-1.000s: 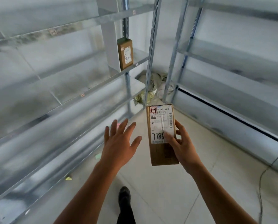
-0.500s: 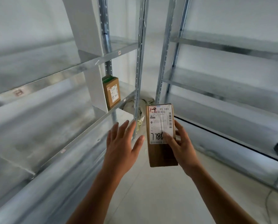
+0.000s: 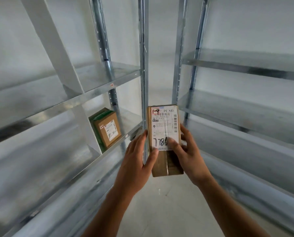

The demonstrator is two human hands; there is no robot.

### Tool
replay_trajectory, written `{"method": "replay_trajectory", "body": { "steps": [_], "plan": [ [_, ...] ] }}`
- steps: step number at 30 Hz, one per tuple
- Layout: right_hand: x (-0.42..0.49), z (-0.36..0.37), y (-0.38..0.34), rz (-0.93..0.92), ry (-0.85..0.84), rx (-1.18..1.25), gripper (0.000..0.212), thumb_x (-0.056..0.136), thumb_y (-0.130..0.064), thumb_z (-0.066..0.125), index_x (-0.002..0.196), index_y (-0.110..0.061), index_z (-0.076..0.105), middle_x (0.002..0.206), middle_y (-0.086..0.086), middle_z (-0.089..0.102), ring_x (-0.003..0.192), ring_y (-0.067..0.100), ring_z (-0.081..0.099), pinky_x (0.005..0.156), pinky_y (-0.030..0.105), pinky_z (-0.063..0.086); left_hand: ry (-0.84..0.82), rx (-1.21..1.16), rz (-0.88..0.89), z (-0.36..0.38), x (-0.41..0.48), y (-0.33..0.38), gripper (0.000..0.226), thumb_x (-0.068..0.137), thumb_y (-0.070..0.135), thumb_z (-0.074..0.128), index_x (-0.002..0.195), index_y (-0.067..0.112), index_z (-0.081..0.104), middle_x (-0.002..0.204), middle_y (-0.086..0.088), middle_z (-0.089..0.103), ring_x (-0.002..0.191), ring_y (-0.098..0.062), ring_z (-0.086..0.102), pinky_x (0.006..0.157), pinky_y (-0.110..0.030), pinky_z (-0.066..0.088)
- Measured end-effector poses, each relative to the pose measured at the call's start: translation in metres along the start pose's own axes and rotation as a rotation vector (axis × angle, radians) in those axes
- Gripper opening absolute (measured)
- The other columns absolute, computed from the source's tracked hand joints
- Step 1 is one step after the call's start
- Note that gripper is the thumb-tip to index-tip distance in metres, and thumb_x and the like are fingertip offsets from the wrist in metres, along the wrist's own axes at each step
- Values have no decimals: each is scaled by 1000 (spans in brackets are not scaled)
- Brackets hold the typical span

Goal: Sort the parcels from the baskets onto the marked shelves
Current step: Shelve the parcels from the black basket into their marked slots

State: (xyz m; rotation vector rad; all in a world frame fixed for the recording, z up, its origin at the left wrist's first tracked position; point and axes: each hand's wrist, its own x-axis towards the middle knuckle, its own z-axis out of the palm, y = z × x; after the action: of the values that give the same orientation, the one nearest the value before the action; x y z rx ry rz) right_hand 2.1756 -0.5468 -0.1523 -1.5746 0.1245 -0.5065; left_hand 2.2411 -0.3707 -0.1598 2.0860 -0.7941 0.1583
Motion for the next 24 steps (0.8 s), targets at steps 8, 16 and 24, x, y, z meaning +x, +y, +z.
{"method": "replay_trajectory", "body": {
  "steps": [8,16,24],
  "plan": [
    [125,-19,2,-31,-196,-9,67,84,-69,70,143,-67,36,138,-7,57,120,20,68,88,43,64,181,-12,-55,16,90,6,75,92,73,38,159,43,19,158,15,38,138,-2,44,101,-33,56],
    [230,38,-1,-96,-344,42,75,77,-78,69,143,-66,35,140,-5,57,123,24,66,88,45,64,365,24,-79,-17,170,-34,71,95,73,37,158,46,15,152,14,42,134,-10,51,93,-27,59],
    [345,98,-33,-271,-491,75,64,90,-56,70,144,-62,35,137,-17,55,125,13,64,86,38,64,548,-20,-31,-70,259,-64,68,100,53,48,159,45,13,157,18,36,137,-6,49,96,-24,57]
  ]
}}
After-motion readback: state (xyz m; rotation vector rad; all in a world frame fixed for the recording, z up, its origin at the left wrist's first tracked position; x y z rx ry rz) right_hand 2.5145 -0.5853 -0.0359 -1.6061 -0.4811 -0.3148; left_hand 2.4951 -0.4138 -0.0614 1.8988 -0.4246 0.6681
